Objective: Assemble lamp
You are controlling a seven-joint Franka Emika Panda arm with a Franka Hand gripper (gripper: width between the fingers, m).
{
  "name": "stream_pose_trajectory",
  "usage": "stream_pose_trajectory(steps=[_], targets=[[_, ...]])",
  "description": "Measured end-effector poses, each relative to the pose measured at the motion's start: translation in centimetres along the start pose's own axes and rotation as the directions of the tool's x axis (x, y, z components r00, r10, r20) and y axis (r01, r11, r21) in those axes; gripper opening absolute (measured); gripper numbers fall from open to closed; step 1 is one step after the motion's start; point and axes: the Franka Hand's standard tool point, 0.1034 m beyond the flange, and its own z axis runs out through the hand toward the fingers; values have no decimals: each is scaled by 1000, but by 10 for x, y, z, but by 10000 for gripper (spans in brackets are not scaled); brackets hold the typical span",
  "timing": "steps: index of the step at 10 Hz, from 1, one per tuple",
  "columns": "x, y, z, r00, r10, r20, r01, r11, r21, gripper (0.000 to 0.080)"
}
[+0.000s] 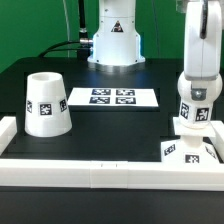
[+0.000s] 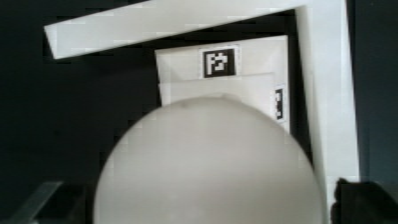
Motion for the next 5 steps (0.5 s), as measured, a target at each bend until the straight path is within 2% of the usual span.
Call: stream_pose_trajectory(steps=[1,2,5], targets=[[-1,3,2,999,-44,-5,44,999,-13,688],[-1,5,2,993,-114,-14,114,993,-32,697],[-2,4,-2,909,-417,-6,417,908,-37,699]])
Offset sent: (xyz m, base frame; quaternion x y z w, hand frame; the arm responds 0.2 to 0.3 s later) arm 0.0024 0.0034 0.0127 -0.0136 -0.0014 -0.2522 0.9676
